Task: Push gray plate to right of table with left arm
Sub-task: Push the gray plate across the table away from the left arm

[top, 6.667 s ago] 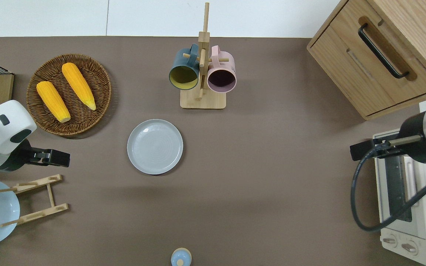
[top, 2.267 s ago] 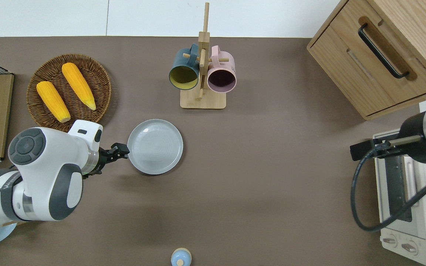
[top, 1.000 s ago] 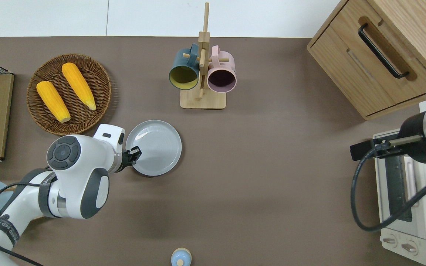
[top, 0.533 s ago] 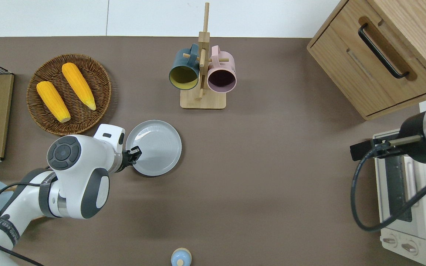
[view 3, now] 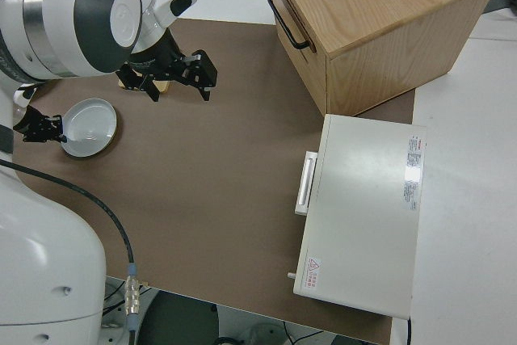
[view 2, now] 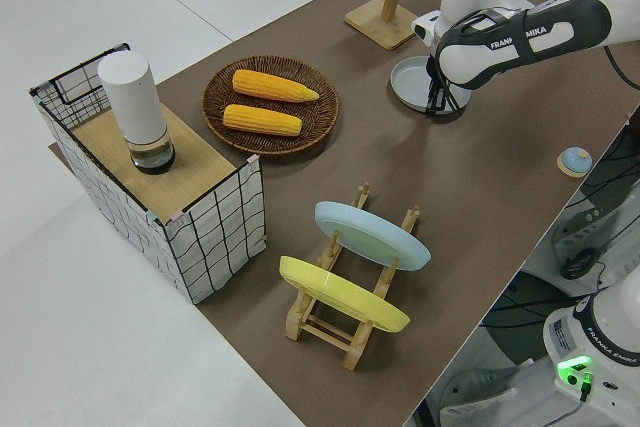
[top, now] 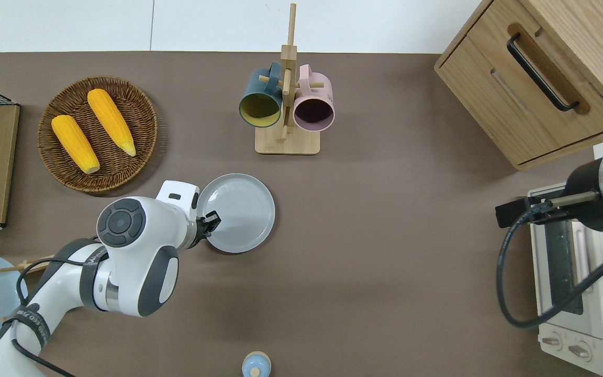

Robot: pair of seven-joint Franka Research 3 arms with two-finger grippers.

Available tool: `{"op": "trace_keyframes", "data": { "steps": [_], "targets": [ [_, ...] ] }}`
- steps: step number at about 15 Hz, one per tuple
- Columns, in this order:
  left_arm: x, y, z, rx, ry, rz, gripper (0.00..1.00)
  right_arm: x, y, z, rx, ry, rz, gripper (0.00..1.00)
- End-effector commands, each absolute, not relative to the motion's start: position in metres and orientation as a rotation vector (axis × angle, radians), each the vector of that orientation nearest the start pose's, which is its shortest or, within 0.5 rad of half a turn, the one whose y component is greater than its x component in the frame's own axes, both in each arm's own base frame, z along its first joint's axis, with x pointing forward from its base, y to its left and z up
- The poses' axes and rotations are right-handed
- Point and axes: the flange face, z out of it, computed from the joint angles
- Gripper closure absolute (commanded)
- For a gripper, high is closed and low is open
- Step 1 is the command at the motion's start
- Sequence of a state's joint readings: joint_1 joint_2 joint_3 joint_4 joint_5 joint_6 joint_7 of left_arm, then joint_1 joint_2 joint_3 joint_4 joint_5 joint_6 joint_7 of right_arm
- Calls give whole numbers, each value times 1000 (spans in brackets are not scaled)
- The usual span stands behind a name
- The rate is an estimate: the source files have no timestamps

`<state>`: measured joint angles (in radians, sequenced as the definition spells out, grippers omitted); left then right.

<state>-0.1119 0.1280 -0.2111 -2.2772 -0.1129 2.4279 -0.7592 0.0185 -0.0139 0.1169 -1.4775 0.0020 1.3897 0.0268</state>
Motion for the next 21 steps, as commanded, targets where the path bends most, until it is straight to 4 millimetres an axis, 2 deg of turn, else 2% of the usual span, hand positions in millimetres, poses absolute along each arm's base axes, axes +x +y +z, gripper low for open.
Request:
{"op": "trace_keyframes", "data": {
  "steps": [1,5,7,9,21],
  "targets": [
    [491,-198,290,-3114,-841,82,1000,524,69,664,-3138,-158,123,17],
    [481,-229,288,-3105,-860,95,1000,523,70,664,-3138,-160,126,17],
    [483,-245,289,-3099,-905,95,1000,523,69,664,-3138,-158,126,17],
    [479,-274,287,-3093,-939,105,1000,524,69,664,-3138,-158,123,17],
    [468,-397,281,-3088,-1053,112,1000,523,69,664,-3138,-158,126,17]
  ]
}}
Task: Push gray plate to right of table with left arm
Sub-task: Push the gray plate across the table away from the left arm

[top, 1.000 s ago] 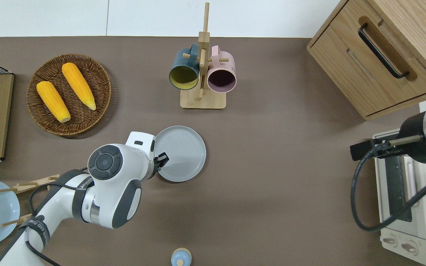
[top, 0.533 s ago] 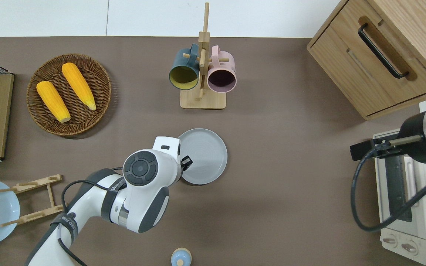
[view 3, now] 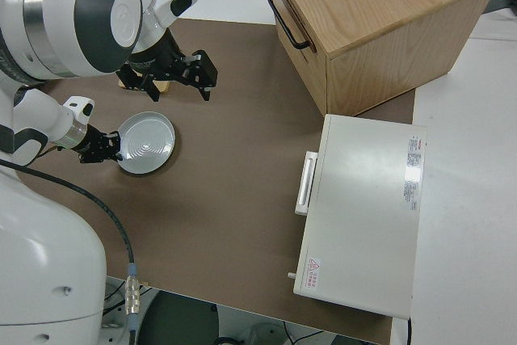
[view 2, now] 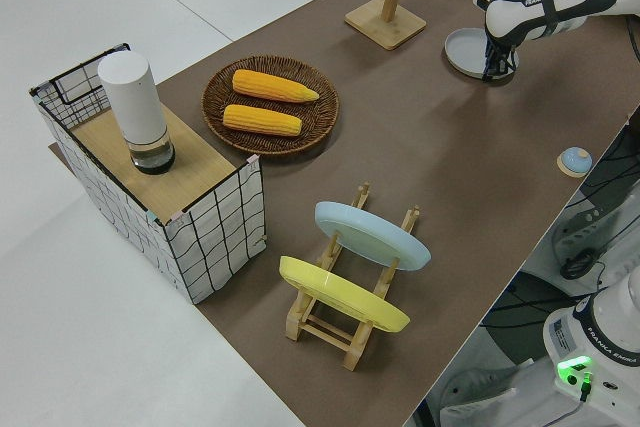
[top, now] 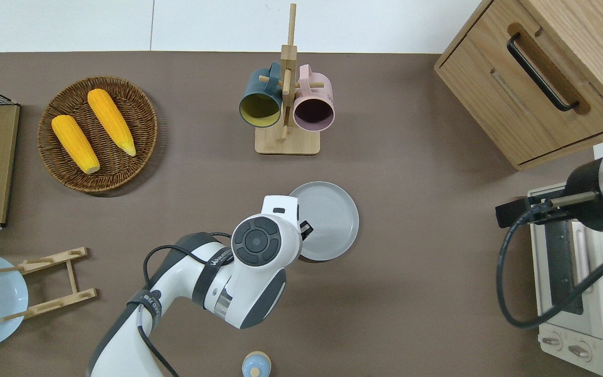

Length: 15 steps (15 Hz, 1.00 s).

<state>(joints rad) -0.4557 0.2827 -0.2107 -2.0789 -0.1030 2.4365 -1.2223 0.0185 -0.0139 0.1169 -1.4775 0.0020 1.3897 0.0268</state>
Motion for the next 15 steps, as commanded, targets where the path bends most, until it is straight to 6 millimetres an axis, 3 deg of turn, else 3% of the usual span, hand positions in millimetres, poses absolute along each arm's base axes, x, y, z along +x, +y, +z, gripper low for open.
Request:
{"op": "trace_keyframes", "data": {
  "steps": [1,5,8,15],
  "targets": [
    [469,-405,279,-3086,-1065,111,1000,524,69,664,-3138,-158,123,17],
    [458,-447,264,-3065,-1072,68,1000,523,69,664,-3138,-158,126,17],
    [446,-464,262,-3077,-1037,63,1000,523,70,664,-3138,-160,126,17],
    [443,-511,263,-3120,-1036,58,1000,524,69,664,-3138,-158,123,17]
  ]
}}
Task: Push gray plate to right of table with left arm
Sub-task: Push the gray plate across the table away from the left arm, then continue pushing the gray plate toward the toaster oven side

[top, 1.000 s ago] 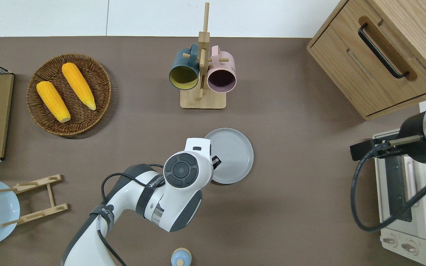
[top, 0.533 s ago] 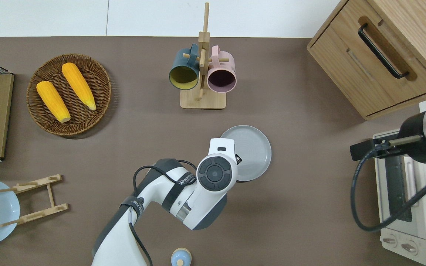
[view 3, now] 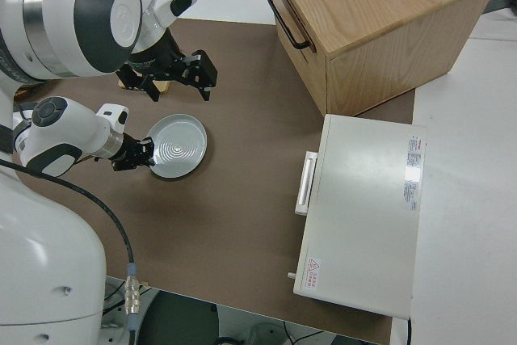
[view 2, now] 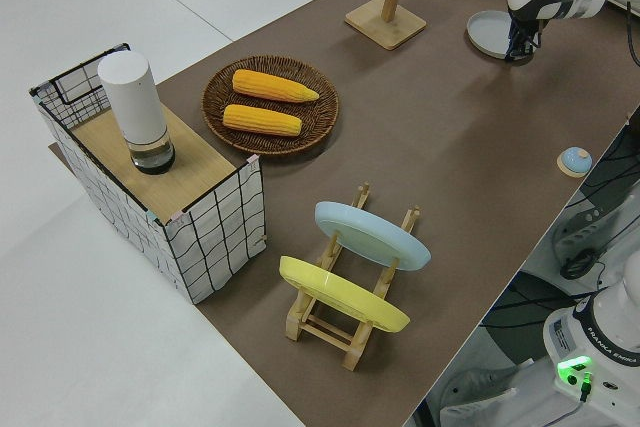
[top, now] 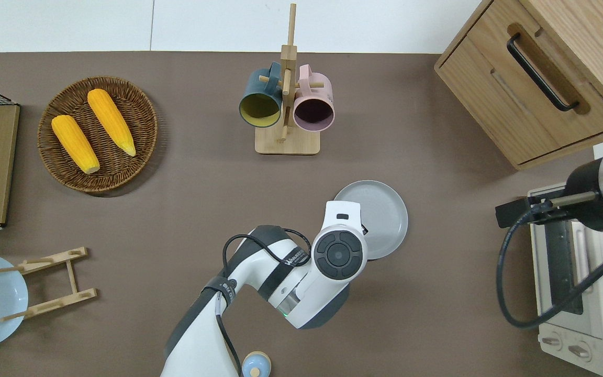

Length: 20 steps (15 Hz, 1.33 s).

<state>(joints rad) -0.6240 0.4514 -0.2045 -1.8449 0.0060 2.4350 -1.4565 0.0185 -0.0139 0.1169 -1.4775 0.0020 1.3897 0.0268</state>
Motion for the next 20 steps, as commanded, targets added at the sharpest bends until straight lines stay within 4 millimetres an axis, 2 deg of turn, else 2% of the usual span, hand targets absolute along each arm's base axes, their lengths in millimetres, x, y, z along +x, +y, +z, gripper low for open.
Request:
{"op": "trace_keyframes", "data": {
  "steps": [1,2,5,8,13,14,15,16,18,19,20],
  "targets": [
    [444,-517,263,-3122,-1047,56,1000,524,69,664,-3138,-158,123,17],
    [446,-524,267,-3131,-1047,46,1000,524,69,664,-3138,-158,123,17],
    [439,-543,261,-3128,-1044,-6,1000,523,69,664,-3138,-158,126,17],
    [433,-549,259,-3133,-1017,-22,1000,523,69,664,-3138,-158,126,17],
    [441,-544,270,-3127,-1040,-37,992,524,69,664,-3138,-158,123,17],
    [444,-542,274,-3130,-1044,-42,924,523,70,664,-3138,-160,126,17],
    [447,-540,281,-3133,-1049,-50,803,523,69,664,-3138,-158,126,17],
    [447,-540,284,-3134,-1047,-53,566,524,69,664,-3137,-160,123,17],
    [447,-539,294,-3133,-1044,-61,382,524,69,664,-3138,-158,123,17],
    [450,-536,300,-3132,-1050,-68,323,524,69,664,-3138,-158,123,17],
    [460,-527,310,-3127,-1078,-83,213,524,69,664,-3138,-158,123,17]
  ]
}}
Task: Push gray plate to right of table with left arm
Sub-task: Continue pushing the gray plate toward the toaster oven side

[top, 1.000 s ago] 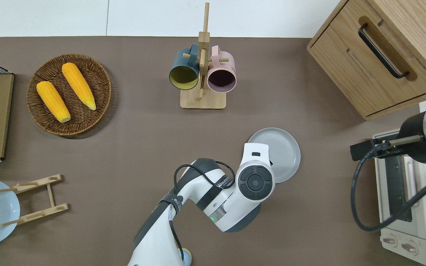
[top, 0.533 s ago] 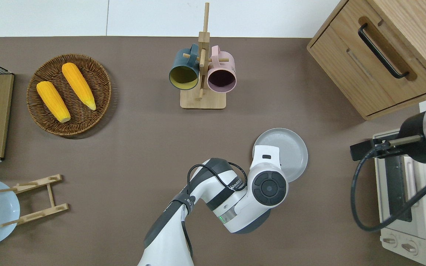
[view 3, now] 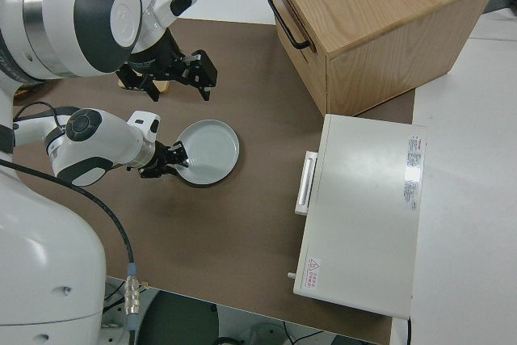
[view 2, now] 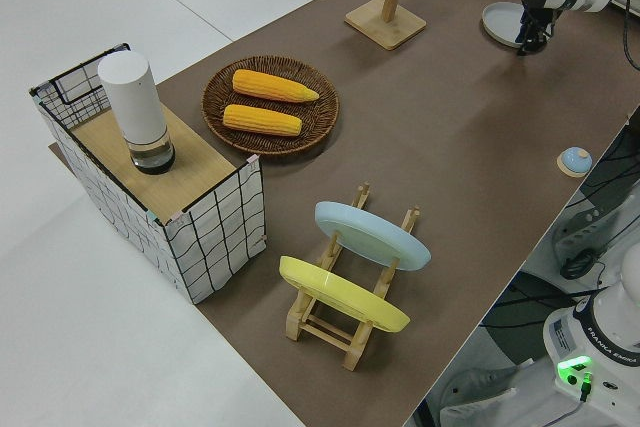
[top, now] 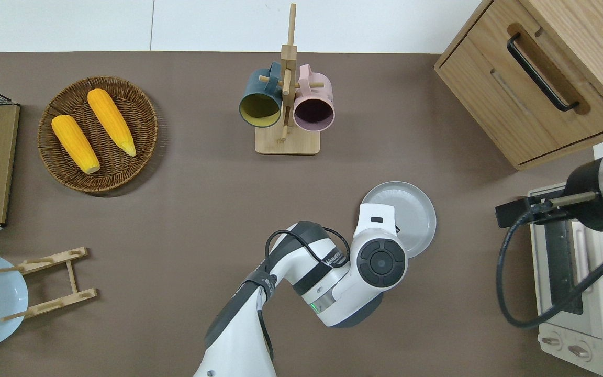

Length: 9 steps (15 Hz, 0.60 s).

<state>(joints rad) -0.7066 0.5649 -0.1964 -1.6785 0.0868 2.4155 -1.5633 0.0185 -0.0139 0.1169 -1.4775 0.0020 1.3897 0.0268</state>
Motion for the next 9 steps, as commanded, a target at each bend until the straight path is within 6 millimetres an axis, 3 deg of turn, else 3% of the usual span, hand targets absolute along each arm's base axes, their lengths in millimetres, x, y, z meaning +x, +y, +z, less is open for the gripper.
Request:
{"op": "trace_keyframes", "data": {
  "steps": [1,6,9],
  "targets": [
    [467,-521,319,-3122,-1093,-91,29,524,69,664,-3138,-158,123,17],
    [475,-516,355,-3080,-1074,-89,5,523,69,664,-3138,-158,126,17],
    [495,-483,380,-3075,-944,-90,5,524,69,664,-3138,-158,123,17]
  ]
}}
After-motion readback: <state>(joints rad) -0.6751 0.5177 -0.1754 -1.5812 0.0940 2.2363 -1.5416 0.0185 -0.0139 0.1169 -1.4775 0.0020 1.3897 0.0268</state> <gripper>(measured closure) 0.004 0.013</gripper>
